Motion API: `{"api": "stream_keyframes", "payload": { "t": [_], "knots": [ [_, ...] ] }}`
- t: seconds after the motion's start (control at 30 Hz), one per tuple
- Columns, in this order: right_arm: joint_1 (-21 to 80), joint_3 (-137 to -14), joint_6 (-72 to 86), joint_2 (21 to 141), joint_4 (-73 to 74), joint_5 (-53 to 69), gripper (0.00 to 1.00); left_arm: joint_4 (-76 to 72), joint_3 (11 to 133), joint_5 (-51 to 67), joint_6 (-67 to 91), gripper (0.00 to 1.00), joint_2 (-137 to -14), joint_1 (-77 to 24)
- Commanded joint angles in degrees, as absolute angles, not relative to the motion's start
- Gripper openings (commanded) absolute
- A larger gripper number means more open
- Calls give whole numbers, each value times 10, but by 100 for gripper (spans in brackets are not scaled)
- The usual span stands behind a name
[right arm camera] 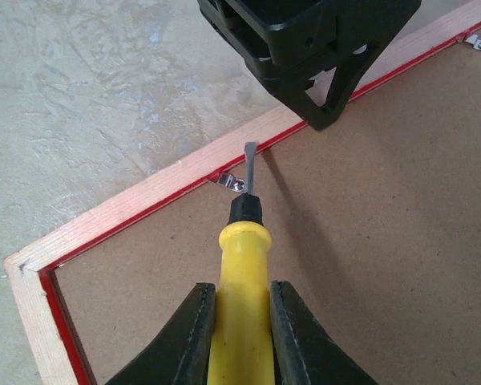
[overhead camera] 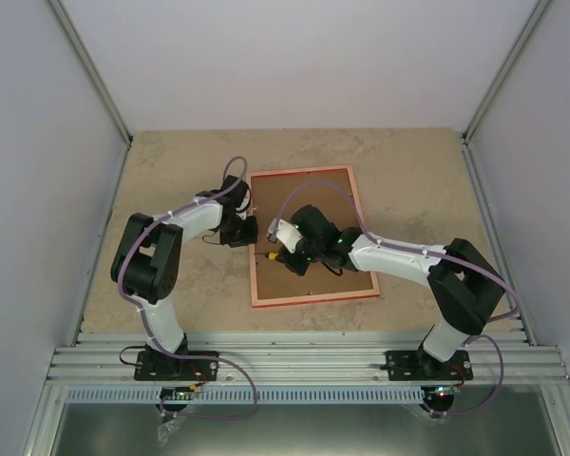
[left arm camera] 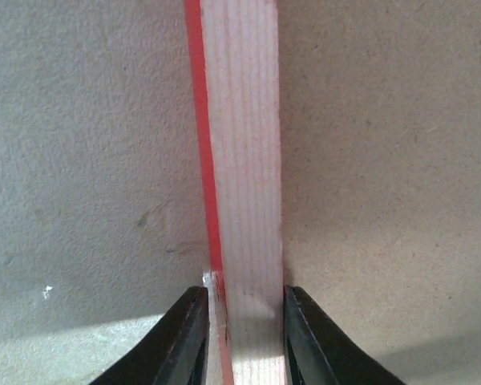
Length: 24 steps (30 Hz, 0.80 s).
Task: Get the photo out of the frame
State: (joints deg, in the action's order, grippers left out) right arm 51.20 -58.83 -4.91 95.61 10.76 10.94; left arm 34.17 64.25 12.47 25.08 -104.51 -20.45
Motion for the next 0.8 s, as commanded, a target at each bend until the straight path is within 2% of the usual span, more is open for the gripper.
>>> {"api": "stream_keyframes", "payload": {
  "t": [0.0, 0.3, 0.77],
  "knots": [
    [517, -615, -72, 967, 138, 94, 0, 354, 654, 125, 239, 27, -1060, -201],
    [517, -609, -65, 940, 154, 72, 1, 355, 654, 127, 237, 24, -1063, -201],
    [526, -630, -81, 970, 168, 89, 1, 356, 655, 131, 238, 20, -1066, -201]
  ]
}}
